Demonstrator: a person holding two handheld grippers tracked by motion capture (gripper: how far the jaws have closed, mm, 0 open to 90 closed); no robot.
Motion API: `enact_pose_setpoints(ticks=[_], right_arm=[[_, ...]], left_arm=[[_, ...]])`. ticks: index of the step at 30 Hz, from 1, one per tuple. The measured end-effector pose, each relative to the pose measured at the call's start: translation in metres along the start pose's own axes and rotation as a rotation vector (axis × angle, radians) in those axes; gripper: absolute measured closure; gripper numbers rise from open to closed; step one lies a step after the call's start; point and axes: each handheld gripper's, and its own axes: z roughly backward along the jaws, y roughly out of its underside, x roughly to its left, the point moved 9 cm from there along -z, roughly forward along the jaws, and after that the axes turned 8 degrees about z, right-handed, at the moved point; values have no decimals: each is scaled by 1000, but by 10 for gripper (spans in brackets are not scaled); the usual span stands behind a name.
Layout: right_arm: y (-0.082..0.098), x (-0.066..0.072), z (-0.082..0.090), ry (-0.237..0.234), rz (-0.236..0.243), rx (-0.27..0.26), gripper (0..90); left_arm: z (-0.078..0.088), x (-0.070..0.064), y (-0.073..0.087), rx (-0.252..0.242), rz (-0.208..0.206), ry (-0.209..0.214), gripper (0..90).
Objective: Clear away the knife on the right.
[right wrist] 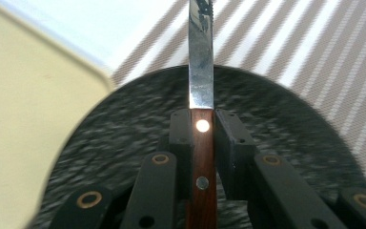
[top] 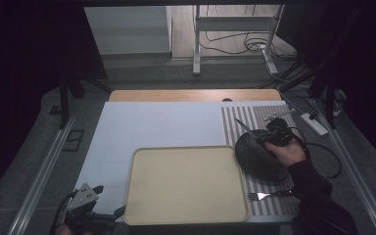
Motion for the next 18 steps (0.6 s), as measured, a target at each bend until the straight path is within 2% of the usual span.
enact_pose_setpoints(ticks=[1,2,4,6,8,9,10,11,13,15,16,17,18], right_arm=[[1,9,1,-8,5,0,780],[1,9,1,-8,5,0,780],[1,22,2,-18,18,-2,780],[1,25,2,-21,18,-4,780],[1,35,4,-32,25,-10,780],[1,45,5,-40,35,-13,780],[1,45,5,-40,35,-13,780],[2,55,5,-53,44,-16,780],[2,59,5,-53,49,-13,780],[2,75,6,-68,60,-16,780],[2,75,6,-68,60,-16,780],[3,83,6,-72,73,-13,780],[3,85,6,-74,76,-14,780]], left_arm=[[0,0,0,-1,0,0,4],[0,0,0,-1,0,0,4],[0,0,0,-1,-1,0,4],[0,0,0,-1,-2,0,4],[0,0,0,0,-3,-1,4],[0,0,0,-1,-3,-1,4],[0,0,0,0,-4,-1,4],[0,0,0,-1,-4,-1,4],[0,0,0,-1,-5,-1,4],[0,-1,0,-1,-6,-2,4],[0,-1,0,-1,-6,-2,4],[0,0,0,-2,-6,-2,4],[0,0,0,-2,-6,-2,4]])
